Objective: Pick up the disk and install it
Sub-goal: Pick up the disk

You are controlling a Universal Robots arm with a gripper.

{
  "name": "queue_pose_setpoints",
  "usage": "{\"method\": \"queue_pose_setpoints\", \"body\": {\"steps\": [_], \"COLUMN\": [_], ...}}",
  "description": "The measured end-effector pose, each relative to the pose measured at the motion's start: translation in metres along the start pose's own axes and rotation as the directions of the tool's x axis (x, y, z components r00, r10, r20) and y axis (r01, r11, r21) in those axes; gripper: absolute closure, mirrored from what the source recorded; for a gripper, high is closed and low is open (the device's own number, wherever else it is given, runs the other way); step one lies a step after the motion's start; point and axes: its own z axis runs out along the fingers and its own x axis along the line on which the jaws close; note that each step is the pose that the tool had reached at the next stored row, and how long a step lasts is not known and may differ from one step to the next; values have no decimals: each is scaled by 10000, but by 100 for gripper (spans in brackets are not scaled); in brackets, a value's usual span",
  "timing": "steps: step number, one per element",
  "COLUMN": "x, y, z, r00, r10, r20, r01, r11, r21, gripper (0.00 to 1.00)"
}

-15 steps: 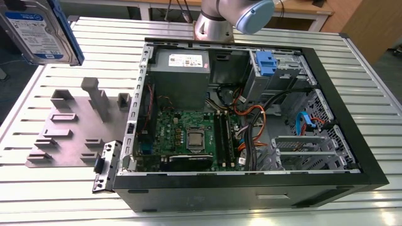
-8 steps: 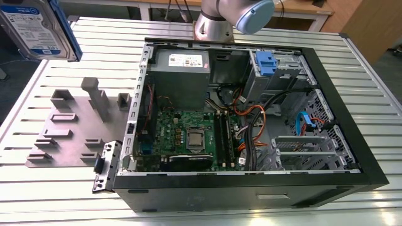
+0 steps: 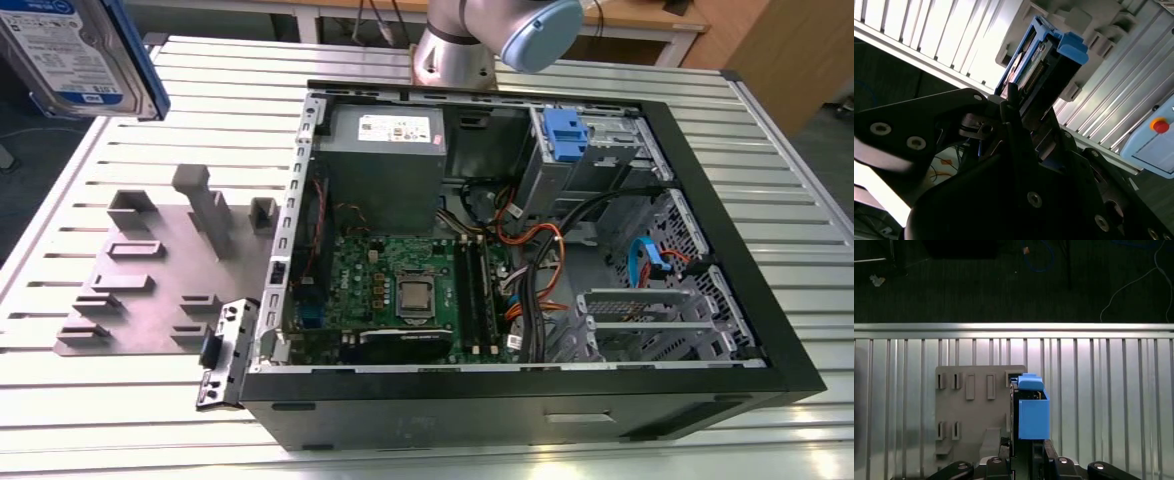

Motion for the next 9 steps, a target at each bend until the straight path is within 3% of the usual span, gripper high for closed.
{"method": "queue_pose_setpoints", "body": {"steps": [9], "x": [-6], "y": [5], "z": [-149], "r00": [10000], "r10": [1], "r20": [0], "r01": [-1], "r11": [10000], "r21": [0], "gripper": [65]}}
